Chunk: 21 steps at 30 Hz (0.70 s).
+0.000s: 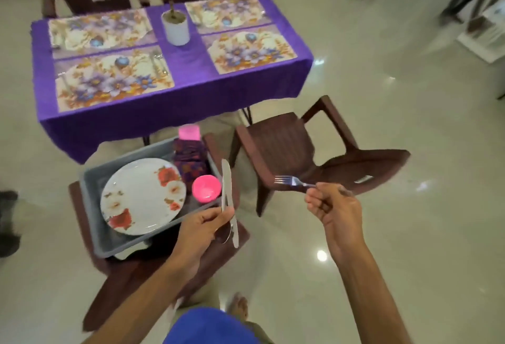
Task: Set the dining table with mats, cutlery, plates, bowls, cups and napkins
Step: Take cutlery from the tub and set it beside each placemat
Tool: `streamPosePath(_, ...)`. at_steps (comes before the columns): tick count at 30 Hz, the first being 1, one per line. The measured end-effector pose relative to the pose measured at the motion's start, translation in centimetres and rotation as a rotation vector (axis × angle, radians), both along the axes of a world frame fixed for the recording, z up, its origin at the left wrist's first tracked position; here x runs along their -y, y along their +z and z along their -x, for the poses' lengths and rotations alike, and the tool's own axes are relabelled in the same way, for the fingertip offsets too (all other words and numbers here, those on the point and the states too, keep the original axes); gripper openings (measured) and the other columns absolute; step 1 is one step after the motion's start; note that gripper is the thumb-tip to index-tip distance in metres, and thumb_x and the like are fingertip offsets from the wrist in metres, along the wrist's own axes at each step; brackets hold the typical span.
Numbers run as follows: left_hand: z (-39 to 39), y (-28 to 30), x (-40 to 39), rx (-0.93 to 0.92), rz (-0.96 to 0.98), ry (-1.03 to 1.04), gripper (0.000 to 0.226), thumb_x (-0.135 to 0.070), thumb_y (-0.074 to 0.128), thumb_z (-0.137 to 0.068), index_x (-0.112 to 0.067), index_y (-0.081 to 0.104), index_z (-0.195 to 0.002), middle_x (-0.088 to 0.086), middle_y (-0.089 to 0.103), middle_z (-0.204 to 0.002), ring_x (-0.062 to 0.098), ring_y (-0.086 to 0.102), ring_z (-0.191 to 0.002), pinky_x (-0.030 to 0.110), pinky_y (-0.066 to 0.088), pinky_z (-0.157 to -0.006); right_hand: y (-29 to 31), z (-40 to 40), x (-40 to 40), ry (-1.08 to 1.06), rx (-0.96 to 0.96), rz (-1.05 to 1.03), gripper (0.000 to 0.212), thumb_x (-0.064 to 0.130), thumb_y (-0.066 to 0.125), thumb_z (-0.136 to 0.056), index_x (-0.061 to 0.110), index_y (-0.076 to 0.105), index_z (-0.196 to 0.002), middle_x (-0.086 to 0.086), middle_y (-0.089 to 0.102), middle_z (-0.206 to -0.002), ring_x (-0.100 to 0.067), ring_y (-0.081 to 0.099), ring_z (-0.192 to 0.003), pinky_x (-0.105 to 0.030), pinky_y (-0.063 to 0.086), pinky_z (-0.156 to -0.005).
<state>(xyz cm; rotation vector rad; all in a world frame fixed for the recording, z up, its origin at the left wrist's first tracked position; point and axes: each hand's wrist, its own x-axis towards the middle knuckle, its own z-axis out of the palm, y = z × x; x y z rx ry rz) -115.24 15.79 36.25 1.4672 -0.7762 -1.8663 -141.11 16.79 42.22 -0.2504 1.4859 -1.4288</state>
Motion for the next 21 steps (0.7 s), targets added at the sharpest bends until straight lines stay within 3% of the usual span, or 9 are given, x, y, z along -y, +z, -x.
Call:
streamPosePath(2, 8.3, 2.1, -2.1, -0.052, 0.04, -0.1, 0.032, -0.03, 0.08, -0.091, 0.001, 0.078, -0.095, 0.023, 0.068, -0.085, 0.029, 0.056, -0.075, 0.041, 0.046, -0.076, 2.4, 6.8, -5.9, -0.1, 0.053, 0.065, 0.003, 0.004, 0.066, -0.095, 0.003, 0.066, -0.098, -0.014, 0.071, -0.08, -0.021, 0.071, -0.07, -0.024, 0.06, -0.064)
streamPosePath(3, 8.7, 1.8, -1.7, -0.055, 0.06, -0.095, 0.039, -0.035, 0.082, -0.088, 0.003, 0.077, -0.094, 0.025, 0.063, -0.081, 0.03, 0.051, -0.075, 0.044, 0.042, -0.075, 2.1, 7.0, -5.9, -0.1, 0.053, 0.043, 0.008, 0.005, 0.067, -0.094, 0.001, 0.067, -0.101, -0.016, 0.072, -0.084, -0.021, 0.072, -0.07, -0.024, 0.06, -0.065)
streamPosePath(8, 19.2, 4.5, -1.2, 0.023, 0.225, -0.228, 0.026, -0.036, 0.081, -0.089, -0.011, 0.084, -0.094, 0.028, 0.072, -0.082, 0.021, 0.06, -0.069, 0.031, 0.048, -0.067, 2.0, 14.1, -9.3, -0.286, 0.084, 0.057, 0.026, 0.007, 0.07, -0.093, -0.012, 0.07, -0.111, -0.018, 0.072, -0.087, -0.021, 0.07, -0.072, -0.023, 0.062, -0.068)
streamPosePath(11, 25.1, 5.1, -0.1, 0.015, 0.27, -0.304, 0.031, -0.039, 0.081, -0.088, -0.008, 0.083, -0.091, 0.023, 0.069, -0.074, 0.022, 0.052, -0.067, 0.036, 0.041, -0.069, 1.3, 19.1, -9.6, -0.383, 0.127, 0.077, 0.024, 0.004, 0.069, -0.091, -0.012, 0.07, -0.109, -0.016, 0.069, -0.08, -0.023, 0.069, -0.069, -0.025, 0.062, -0.067)
streamPosePath(15, 32.6, 4.8, 1.9, -0.036, 0.22, -0.311, 0.021, -0.027, 0.082, -0.088, -0.007, 0.083, -0.093, 0.02, 0.064, -0.076, 0.027, 0.05, -0.073, 0.037, 0.044, -0.071, 0.4, 26.1, -8.6, -0.435, 0.131, 0.077, 0.017, 0.002, 0.067, -0.091, -0.008, 0.068, -0.105, -0.017, 0.067, -0.08, -0.025, 0.07, -0.071, -0.027, 0.063, -0.068)
streamPosePath(19, 41.9, 4.3, 4.9, -0.036, 0.16, -0.285, 0.016, -0.029, 0.085, -0.084, -0.018, 0.086, -0.096, 0.017, 0.08, -0.094, 0.023, 0.068, -0.082, 0.031, 0.053, -0.08, 0.5, 34.7, -6.4, -0.435, 0.128, 0.077, 0.005, -0.003, 0.064, -0.093, -0.002, 0.063, -0.098, -0.025, 0.071, -0.088, -0.029, 0.073, -0.078, -0.03, 0.065, -0.072)
streamPosePath(21, 46.5, 3.8, 6.7, -0.005, 0.182, -0.292, 0.015, -0.032, 0.085, -0.083, -0.024, 0.086, -0.095, 0.019, 0.079, -0.094, 0.018, 0.069, -0.081, 0.033, 0.052, -0.084, 0.7, 38.9, -4.9, -0.379, 0.108, 0.06, 0.006, -0.006, 0.064, -0.092, -0.004, 0.063, -0.098, -0.028, 0.072, -0.093, -0.032, 0.073, -0.081, -0.032, 0.065, -0.076)
